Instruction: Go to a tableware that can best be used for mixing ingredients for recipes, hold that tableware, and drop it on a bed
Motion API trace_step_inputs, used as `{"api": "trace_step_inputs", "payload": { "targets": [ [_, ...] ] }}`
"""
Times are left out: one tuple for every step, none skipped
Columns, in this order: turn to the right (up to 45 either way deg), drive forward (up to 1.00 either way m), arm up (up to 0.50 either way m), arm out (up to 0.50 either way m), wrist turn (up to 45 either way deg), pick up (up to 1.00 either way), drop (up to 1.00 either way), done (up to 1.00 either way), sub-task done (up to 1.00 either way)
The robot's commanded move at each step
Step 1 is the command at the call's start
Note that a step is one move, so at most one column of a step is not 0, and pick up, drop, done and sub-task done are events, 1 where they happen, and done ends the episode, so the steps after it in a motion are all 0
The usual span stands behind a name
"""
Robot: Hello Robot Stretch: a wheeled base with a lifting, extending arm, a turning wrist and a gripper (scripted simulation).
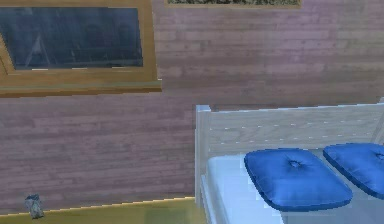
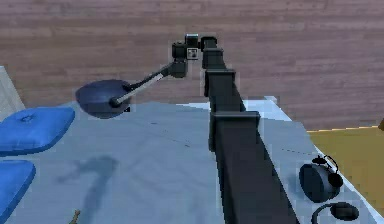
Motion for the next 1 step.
{"api": "trace_step_inputs", "payload": {
  "targets": [
    [0.0,0.0,0.0,0.0,45.0,0.0,0.0,0.0,0.0]
  ]
}}
